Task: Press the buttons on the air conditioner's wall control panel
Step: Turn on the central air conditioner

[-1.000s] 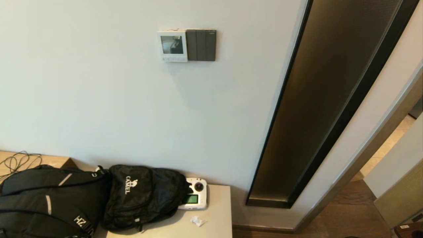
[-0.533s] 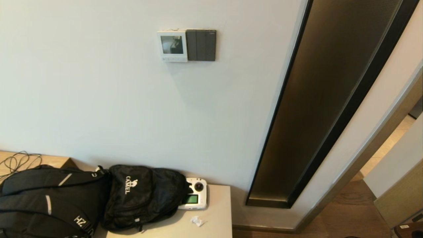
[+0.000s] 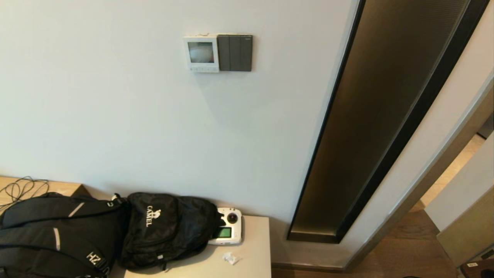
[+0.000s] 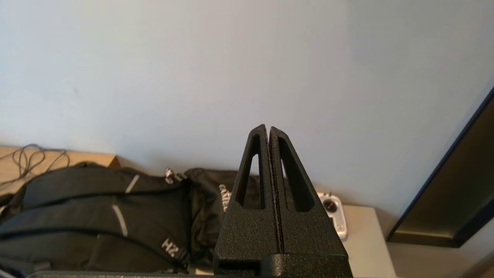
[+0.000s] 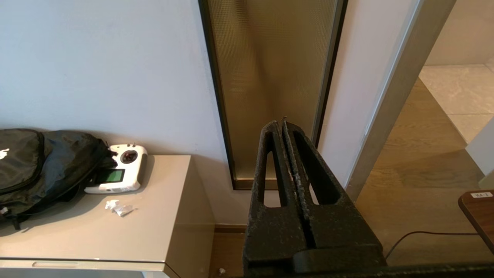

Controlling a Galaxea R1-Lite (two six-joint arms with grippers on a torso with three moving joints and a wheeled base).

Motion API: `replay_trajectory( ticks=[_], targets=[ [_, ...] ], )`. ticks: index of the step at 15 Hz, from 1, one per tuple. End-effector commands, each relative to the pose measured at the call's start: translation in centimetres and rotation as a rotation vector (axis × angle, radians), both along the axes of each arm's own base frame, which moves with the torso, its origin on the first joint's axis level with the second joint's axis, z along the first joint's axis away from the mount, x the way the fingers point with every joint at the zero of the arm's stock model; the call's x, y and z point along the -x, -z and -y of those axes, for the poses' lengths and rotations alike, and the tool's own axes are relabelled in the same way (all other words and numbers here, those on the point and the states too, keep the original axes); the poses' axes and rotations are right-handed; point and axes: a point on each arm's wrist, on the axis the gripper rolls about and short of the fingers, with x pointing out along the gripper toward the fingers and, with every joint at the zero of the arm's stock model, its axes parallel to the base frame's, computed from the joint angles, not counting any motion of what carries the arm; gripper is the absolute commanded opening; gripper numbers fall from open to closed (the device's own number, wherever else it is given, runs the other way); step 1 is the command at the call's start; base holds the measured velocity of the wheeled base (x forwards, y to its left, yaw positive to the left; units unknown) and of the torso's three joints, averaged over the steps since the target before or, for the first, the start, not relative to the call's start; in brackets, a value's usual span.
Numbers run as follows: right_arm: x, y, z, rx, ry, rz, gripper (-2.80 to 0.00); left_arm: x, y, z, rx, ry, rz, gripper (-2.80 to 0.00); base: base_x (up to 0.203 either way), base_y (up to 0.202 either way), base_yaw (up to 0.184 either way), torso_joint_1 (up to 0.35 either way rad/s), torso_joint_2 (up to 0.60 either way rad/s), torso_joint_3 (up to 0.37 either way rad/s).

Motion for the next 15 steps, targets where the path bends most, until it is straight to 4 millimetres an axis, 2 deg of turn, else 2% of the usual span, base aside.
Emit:
replay_trajectory(
  ticks=[1, 3, 7, 10, 13, 15],
  targets=[
    [0.0, 0.0, 0.0, 0.002, 0.000, 0.002, -2.80, -2.8, -3.3, 0.0, 0.005, 0.012, -0.079, -2.80, 0.000, 0.000, 0.000, 0.000, 0.00, 0.000],
    [0.0, 0.0, 0.0, 0.000, 0.000, 0.002, -2.80, -5.4, -6.8, 0.1, 0.036, 0.048, -0.107, -2.80, 0.000, 0.000, 0.000, 0.000, 0.00, 0.000],
    [0.0, 0.0, 0.0, 0.000, 0.000, 0.002, -2.80, -12.8, -12.3, 0.4, 0.109, 0.148, -0.175, -2.80, 0.000, 0.000, 0.000, 0.000, 0.00, 0.000],
    [0.0, 0.0, 0.0, 0.000, 0.000, 0.000, -2.80, -18.0, -14.0, 2.4, 0.146, 0.282, -0.237, -2.80, 0.000, 0.000, 0.000, 0.000, 0.00, 0.000],
    [0.0, 0.0, 0.0, 0.002, 0.001, 0.001, -2.80, -21.9, -15.4, 4.5, 0.227, 0.362, -0.262, -2.80, 0.000, 0.000, 0.000, 0.000, 0.00, 0.000],
    [0.0, 0.0, 0.0, 0.002, 0.000, 0.002, -2.80, -24.4, -15.6, 6.1, 0.251, 0.407, -0.266, -2.80, 0.000, 0.000, 0.000, 0.000, 0.00, 0.000]
  ],
)
